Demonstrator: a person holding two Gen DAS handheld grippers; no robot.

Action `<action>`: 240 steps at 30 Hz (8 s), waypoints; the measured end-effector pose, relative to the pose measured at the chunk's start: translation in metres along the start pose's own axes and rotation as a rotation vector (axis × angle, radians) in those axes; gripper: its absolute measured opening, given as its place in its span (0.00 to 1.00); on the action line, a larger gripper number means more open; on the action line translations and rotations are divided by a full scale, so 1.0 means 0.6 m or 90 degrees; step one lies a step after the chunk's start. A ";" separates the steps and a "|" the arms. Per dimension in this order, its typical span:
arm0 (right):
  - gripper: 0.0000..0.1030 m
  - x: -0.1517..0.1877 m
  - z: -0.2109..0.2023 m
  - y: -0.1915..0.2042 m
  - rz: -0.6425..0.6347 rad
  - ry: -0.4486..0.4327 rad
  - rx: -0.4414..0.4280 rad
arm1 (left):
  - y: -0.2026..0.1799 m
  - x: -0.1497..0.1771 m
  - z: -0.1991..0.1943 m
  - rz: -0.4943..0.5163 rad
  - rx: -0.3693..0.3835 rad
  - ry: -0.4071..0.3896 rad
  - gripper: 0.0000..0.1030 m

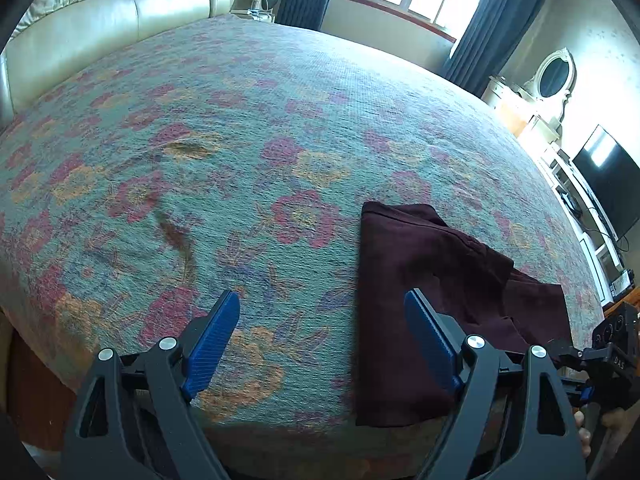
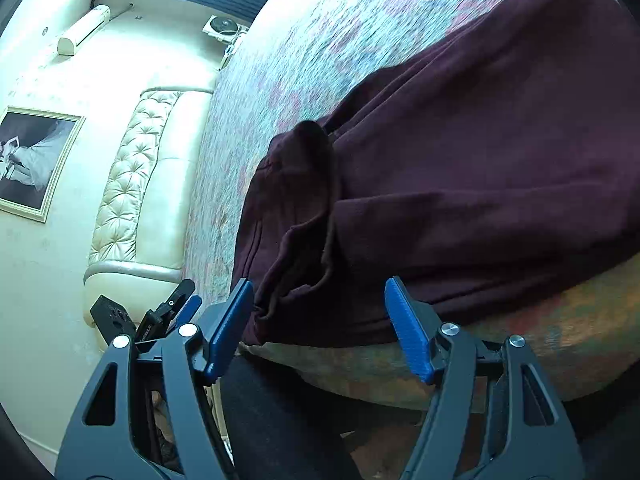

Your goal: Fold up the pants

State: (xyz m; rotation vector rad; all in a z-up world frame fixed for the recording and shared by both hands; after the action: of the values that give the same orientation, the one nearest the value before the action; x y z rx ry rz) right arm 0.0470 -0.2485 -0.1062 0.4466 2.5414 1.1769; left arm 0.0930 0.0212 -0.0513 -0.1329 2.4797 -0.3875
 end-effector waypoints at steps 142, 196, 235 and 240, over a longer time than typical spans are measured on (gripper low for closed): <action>0.36 -0.113 -0.230 -0.204 0.034 -0.124 0.017 | -0.237 0.153 0.123 -0.057 0.327 0.277 0.11; 0.65 -0.128 -0.186 -0.174 -0.040 -0.056 0.015 | -0.100 0.139 0.058 -0.027 0.352 0.237 0.63; 0.20 -0.404 0.011 -0.035 -0.108 -0.075 -0.060 | -0.114 -0.148 0.255 -0.028 0.229 0.145 0.17; 0.20 -0.481 0.068 -0.015 -0.097 -0.078 -0.059 | -0.098 -0.222 0.316 -0.034 0.174 0.140 0.17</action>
State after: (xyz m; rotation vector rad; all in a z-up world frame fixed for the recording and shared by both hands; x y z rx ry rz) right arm 0.3231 -0.3420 -0.0977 0.2888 2.3610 1.1679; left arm 0.3129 -0.0564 -0.1036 -0.0455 2.6112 -0.7970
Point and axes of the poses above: each gripper's, at about its wrist camera, not at the fingertips, and z roughly the way its jaws point, y to its left, x to its underside, the point moved 10 cm from there along z, roughly the way its jaws point, and after that the axes turned 5 degrees about -z, right-handed, at the moved point
